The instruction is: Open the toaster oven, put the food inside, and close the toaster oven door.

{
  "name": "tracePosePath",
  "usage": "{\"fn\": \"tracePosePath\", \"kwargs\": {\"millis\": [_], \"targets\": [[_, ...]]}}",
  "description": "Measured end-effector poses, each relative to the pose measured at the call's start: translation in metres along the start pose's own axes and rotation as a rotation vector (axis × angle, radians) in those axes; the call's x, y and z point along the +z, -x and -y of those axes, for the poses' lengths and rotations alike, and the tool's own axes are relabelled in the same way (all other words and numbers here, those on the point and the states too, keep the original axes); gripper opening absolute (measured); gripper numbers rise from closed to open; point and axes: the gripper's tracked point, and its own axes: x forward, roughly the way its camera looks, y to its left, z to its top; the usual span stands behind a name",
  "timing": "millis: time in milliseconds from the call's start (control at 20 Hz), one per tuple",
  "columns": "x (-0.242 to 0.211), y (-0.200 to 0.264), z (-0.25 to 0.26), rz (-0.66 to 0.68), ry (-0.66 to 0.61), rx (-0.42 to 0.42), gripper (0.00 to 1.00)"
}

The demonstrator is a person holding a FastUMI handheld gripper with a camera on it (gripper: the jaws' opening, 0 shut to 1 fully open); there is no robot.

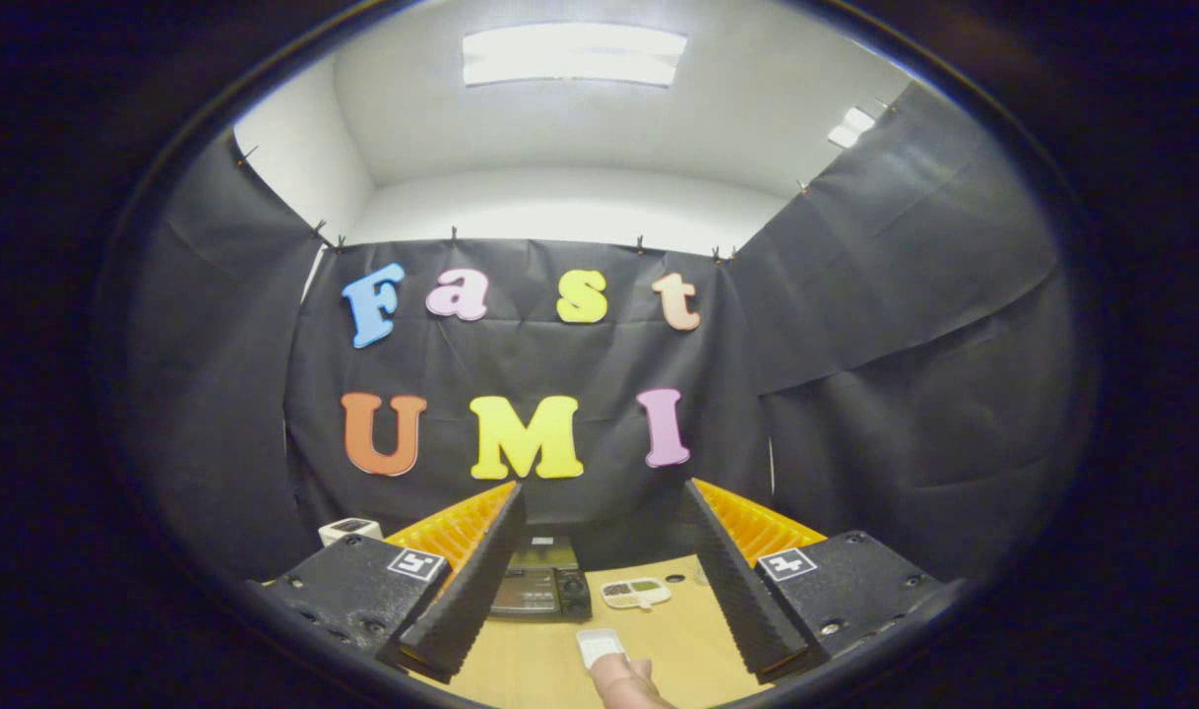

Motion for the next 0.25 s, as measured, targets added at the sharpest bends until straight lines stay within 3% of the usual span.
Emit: {"fn": "tracePosePath", "kwargs": {"millis": [250], "targets": [[-0.016,0.003,-0.021,-0.032,0.013,0.059,1.0]]}}
